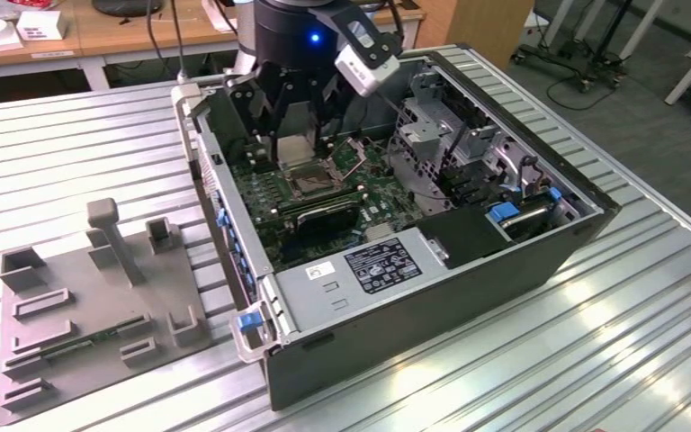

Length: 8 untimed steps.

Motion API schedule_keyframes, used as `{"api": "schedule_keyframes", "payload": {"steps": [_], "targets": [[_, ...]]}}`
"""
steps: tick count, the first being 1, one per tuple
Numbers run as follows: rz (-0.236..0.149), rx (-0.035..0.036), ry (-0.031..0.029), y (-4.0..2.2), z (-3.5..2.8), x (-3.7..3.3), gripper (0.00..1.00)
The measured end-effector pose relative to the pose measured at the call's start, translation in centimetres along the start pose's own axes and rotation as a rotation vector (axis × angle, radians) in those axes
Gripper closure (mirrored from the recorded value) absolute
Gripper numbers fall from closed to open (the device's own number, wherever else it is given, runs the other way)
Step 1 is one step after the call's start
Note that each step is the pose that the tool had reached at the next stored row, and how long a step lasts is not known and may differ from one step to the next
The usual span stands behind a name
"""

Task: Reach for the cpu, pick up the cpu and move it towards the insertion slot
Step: 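Pick up the cpu and move it towards the insertion slot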

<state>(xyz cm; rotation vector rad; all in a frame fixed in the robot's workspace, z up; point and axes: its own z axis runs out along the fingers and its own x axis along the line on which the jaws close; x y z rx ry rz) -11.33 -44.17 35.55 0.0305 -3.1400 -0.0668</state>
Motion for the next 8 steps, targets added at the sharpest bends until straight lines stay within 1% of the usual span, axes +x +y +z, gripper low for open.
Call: {"api": "schedule_keyframes", "payload": {"steps": [5,8], "targets": [[0.0,0.0,0.0,-0.01,0.01,-0.48,0.46],[0.0,0.0,0.0,-0.02,0.02,-0.91,0.46]]}}
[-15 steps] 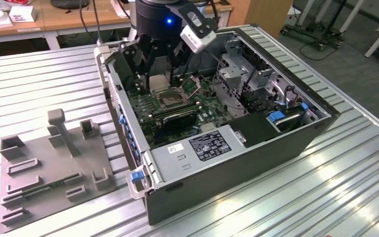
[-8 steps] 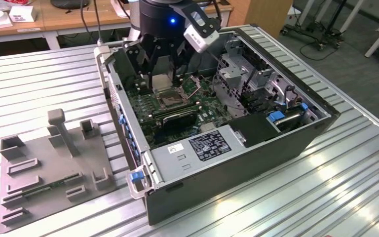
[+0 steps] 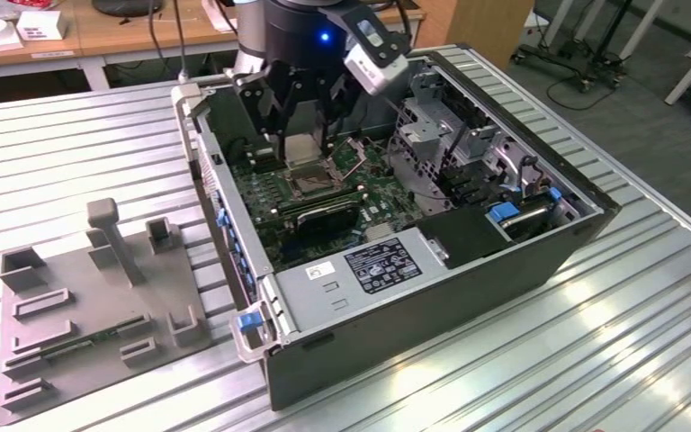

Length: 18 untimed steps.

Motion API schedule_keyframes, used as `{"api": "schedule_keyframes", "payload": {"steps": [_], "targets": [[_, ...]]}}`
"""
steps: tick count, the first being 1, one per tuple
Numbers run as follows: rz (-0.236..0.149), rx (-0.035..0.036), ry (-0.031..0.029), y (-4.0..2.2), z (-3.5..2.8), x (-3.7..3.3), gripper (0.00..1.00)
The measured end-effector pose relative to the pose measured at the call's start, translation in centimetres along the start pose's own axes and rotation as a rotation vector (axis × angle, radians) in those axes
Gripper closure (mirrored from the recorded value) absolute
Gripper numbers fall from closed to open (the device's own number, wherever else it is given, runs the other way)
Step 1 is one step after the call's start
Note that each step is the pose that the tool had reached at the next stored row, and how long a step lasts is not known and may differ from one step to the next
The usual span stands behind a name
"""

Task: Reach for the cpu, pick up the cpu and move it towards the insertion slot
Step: 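Pick up the cpu and move it towards the insertion slot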

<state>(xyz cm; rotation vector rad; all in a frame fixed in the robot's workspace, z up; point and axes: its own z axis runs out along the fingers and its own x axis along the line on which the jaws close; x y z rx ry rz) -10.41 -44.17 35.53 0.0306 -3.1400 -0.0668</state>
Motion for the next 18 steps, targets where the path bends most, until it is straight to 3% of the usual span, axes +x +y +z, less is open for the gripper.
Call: {"api": "schedule_keyframes", "payload": {"steps": [12,18], "targets": [[0.0,0.0,0.0,-0.04,0.04,-1.72,0.46],[0.0,0.0,0.0,-0.04,0.05,-2.07,0.46]]}}
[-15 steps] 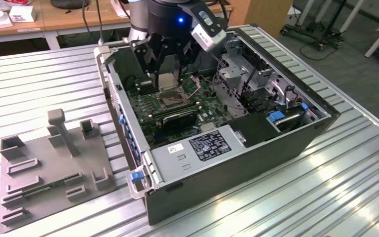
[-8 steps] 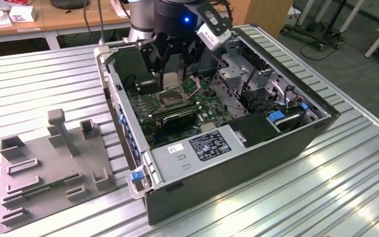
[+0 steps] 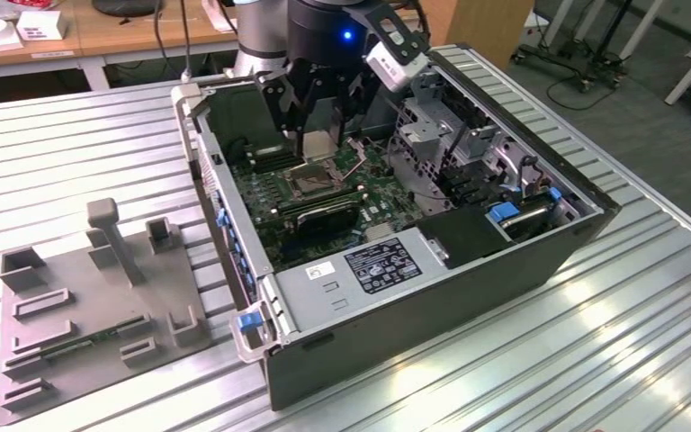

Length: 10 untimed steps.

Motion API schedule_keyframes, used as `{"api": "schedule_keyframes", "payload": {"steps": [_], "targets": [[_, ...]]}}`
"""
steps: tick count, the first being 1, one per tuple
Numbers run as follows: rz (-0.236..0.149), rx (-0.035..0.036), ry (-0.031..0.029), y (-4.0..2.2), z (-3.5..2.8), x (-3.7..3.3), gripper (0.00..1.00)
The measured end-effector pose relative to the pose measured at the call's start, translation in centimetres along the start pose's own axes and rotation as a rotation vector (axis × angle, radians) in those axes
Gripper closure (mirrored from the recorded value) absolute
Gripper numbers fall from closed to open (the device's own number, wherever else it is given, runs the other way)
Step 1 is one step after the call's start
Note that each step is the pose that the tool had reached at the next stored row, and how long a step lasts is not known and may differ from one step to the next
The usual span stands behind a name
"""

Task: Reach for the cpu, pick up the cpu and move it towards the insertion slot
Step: 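Pick up the cpu and move it towards the insertion slot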

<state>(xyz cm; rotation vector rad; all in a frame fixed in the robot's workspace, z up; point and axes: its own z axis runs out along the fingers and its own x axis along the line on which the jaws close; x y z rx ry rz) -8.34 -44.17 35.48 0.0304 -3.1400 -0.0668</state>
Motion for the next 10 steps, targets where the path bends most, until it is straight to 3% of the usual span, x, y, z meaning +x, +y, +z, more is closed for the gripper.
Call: {"api": "schedule_keyframes", "payload": {"steps": [6,10], "targets": [[0.0,-0.0001,-0.0001,0.0,0.01,-0.08,0.46],[0.0,0.0,0.0001,-0.02,0.05,-0.79,0.46]]}}
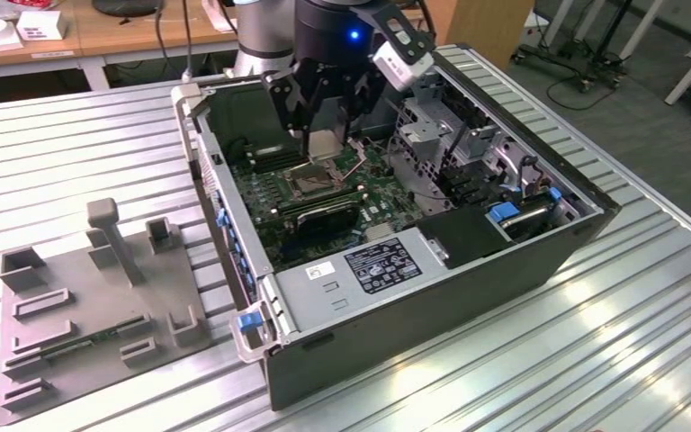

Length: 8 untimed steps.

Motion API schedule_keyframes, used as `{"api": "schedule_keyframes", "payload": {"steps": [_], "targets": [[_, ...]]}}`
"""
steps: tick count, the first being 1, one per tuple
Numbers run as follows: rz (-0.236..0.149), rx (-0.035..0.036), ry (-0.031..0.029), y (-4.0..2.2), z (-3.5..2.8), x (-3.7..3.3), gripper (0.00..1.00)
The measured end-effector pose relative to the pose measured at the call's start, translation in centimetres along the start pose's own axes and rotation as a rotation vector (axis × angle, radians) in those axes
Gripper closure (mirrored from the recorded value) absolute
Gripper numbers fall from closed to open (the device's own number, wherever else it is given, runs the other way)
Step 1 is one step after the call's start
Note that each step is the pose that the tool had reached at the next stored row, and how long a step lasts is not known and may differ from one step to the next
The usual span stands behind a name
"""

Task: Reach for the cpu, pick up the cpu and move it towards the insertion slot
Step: 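Pick up the cpu and move it towards the insertion slot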

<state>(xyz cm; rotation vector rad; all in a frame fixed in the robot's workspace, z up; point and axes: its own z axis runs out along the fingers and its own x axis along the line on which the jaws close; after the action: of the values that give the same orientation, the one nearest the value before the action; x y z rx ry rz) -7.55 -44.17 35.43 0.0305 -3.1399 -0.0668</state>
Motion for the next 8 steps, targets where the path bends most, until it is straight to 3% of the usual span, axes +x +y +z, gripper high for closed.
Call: {"api": "schedule_keyframes", "payload": {"steps": [3,8], "targets": [[0.0,-0.0001,0.0001,-0.02,0.02,-0.47,0.46],[0.0,0.0,0.0001,-0.01,0.02,-0.49,0.46]]}}
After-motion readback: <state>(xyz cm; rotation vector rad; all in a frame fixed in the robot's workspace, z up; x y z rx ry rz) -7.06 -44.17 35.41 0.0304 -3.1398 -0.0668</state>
